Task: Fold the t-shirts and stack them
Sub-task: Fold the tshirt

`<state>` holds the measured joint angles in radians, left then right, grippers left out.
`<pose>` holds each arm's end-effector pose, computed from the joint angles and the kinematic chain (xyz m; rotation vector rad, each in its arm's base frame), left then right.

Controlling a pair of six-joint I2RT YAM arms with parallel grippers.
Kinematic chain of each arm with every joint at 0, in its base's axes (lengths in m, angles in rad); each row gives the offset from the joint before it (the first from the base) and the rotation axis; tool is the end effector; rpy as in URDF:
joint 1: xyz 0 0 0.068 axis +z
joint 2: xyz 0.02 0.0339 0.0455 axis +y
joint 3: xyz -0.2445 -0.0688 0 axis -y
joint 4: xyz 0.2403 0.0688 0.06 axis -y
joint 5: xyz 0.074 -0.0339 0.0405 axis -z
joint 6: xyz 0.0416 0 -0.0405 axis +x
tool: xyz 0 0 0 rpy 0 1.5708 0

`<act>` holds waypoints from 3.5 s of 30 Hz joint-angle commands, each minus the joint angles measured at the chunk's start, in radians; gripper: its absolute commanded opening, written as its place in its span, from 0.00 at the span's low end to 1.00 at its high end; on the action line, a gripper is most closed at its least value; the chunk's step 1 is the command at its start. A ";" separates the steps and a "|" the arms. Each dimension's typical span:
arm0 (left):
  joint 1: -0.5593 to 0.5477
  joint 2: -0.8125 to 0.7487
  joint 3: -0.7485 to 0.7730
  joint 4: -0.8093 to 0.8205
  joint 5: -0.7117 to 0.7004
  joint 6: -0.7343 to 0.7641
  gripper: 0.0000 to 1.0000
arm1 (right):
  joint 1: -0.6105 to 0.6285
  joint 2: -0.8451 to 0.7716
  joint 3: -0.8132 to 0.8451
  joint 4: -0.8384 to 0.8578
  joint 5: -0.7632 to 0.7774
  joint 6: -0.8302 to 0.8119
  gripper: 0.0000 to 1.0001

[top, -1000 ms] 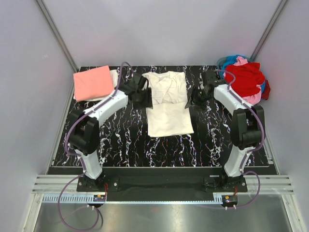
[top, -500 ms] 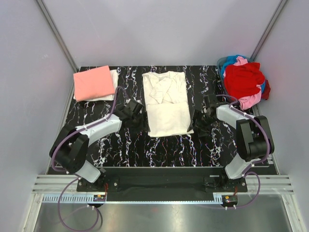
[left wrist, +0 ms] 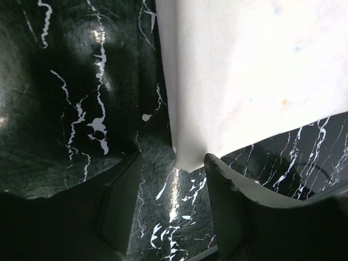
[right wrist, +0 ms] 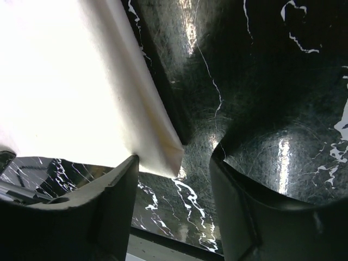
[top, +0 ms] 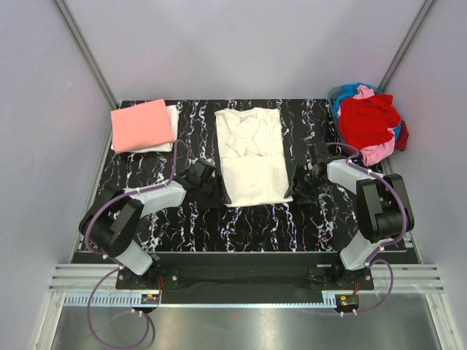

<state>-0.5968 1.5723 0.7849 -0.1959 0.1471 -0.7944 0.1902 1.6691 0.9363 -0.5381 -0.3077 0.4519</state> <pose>0.2416 -0.1716 0.1342 -0.2066 2.6952 -0.6767 0.2886 0.0684 0.1321 0.3112 2.8855 0.5653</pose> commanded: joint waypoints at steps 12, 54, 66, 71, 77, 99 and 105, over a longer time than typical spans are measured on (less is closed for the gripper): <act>-0.029 0.058 -0.019 0.105 0.032 -0.037 0.40 | -0.008 0.041 -0.017 0.076 -0.044 0.007 0.45; -0.466 -0.612 -0.197 -0.394 -0.231 -0.325 0.00 | 0.071 -1.014 -0.418 -0.204 -0.197 0.413 0.00; -0.531 -0.617 0.075 -0.684 -0.382 -0.332 0.06 | 0.071 -1.034 -0.271 -0.356 -0.147 0.341 0.00; -0.405 -0.552 0.154 -0.689 -0.336 -0.217 0.06 | 0.072 -0.904 -0.176 -0.318 -0.102 0.306 0.00; -0.278 -0.508 0.192 -0.656 -0.262 -0.120 0.06 | 0.071 -0.778 -0.094 -0.269 -0.059 0.275 0.00; 0.301 0.586 1.170 -0.783 0.185 0.279 0.99 | -0.020 0.699 1.405 -0.551 0.131 0.016 1.00; 0.308 0.412 0.952 -0.613 0.140 0.252 0.99 | -0.011 0.439 0.926 -0.140 0.059 0.073 1.00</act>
<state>-0.2745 2.1700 1.7985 -0.8593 0.2417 -0.5522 0.1638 2.3573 2.0991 -0.8455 -0.2081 0.5312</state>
